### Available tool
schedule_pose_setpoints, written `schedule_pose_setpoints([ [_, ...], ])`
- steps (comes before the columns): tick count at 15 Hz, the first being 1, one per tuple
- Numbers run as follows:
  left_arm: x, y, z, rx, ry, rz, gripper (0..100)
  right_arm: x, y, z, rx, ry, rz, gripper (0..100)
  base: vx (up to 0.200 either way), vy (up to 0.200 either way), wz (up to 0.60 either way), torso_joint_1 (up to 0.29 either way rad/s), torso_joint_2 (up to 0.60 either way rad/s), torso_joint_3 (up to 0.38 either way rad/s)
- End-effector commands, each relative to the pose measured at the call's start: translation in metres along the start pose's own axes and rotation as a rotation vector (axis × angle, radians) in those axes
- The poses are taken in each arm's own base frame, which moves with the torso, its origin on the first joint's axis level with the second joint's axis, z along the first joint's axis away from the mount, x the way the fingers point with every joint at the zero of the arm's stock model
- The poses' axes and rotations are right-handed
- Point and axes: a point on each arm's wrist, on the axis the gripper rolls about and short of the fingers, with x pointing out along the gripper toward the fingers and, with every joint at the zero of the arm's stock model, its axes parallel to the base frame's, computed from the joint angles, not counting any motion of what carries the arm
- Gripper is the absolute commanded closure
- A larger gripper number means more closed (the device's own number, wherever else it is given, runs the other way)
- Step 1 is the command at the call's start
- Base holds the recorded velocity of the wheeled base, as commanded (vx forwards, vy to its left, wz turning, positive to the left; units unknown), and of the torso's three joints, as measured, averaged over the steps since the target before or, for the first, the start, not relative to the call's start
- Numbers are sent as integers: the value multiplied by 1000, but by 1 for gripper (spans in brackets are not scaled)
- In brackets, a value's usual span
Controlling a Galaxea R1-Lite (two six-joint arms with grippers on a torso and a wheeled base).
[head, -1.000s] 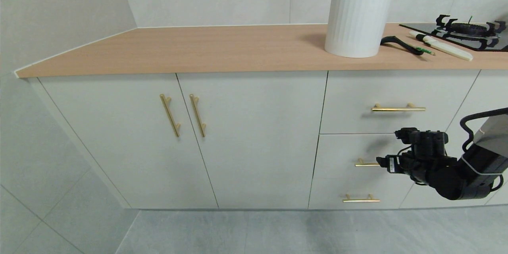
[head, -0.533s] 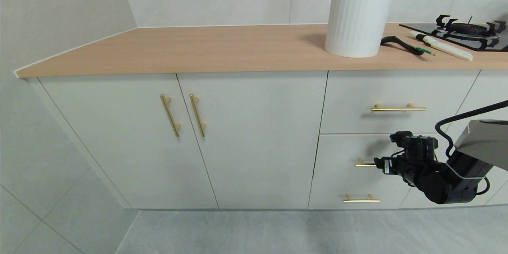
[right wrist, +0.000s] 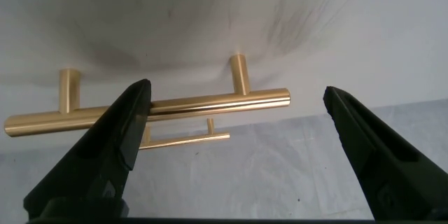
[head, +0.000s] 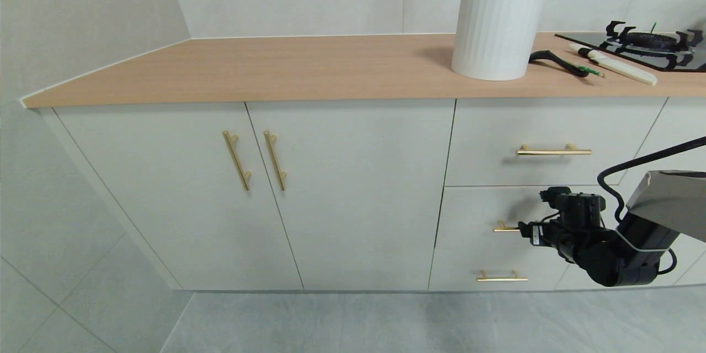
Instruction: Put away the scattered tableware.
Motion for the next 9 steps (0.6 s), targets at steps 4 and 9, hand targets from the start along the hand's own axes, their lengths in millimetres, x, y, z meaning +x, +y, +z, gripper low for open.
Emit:
schedule_pose_setpoints([
  [4,0,0,0,0,2,0,0,-30,-13,7,-64,127,59,0,0,0,0,0,0,0],
  [9,0,0,0,0,2,0,0,-169,-32,86,-78,163,253,0,0,0,0,0,0,0],
])
